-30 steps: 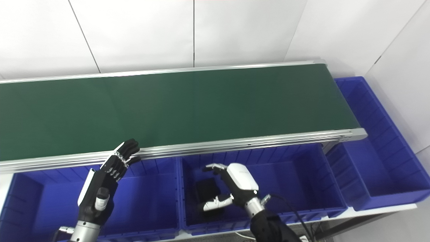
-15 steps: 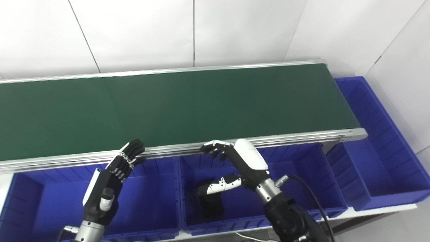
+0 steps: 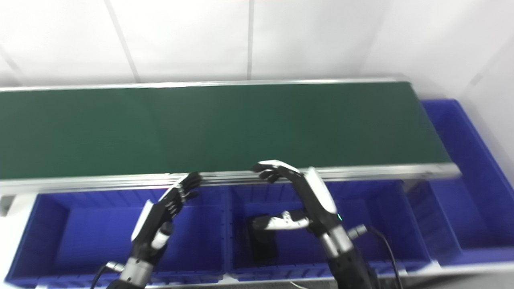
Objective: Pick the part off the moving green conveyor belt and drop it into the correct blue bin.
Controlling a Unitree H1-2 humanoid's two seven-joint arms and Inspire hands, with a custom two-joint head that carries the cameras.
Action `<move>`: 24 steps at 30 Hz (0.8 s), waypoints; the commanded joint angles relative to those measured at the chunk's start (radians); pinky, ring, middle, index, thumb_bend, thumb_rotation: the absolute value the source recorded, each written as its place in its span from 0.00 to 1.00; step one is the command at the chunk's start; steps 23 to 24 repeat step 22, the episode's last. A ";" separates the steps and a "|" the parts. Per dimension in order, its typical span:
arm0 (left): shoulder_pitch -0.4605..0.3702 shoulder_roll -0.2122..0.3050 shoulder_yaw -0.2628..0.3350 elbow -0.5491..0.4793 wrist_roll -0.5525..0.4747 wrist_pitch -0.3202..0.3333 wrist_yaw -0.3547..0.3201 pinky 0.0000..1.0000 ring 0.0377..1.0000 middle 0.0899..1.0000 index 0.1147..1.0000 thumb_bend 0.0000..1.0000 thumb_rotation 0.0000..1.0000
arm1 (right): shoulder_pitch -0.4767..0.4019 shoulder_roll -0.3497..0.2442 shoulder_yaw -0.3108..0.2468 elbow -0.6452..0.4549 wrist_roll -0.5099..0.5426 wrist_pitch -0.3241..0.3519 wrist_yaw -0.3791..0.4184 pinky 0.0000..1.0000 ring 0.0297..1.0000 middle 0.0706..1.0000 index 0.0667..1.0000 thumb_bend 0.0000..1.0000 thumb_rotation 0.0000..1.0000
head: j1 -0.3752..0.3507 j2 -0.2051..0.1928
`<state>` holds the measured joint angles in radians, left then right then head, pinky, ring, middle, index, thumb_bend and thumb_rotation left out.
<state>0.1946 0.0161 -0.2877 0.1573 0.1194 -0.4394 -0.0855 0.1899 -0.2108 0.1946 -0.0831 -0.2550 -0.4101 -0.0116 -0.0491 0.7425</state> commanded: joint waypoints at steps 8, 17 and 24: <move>-0.013 0.033 -0.093 -0.019 0.058 -0.030 0.150 0.79 0.86 0.87 0.83 1.00 0.99 | 0.000 0.041 0.084 0.153 0.094 -0.060 -0.087 0.75 0.83 0.87 0.85 1.00 0.85 | 0.043 -0.054; -0.027 0.092 -0.162 -0.010 0.041 -0.031 0.235 0.81 0.88 0.88 0.84 1.00 0.99 | -0.019 0.020 0.163 0.225 0.064 -0.060 -0.176 0.77 0.84 0.88 0.86 1.00 0.87 | -0.012 -0.068; -0.039 0.112 -0.177 -0.002 0.025 -0.031 0.247 0.81 0.88 0.88 0.84 1.00 0.99 | -0.028 0.014 0.191 0.246 0.059 -0.060 -0.229 0.77 0.84 0.87 0.84 1.00 0.86 | -0.039 -0.067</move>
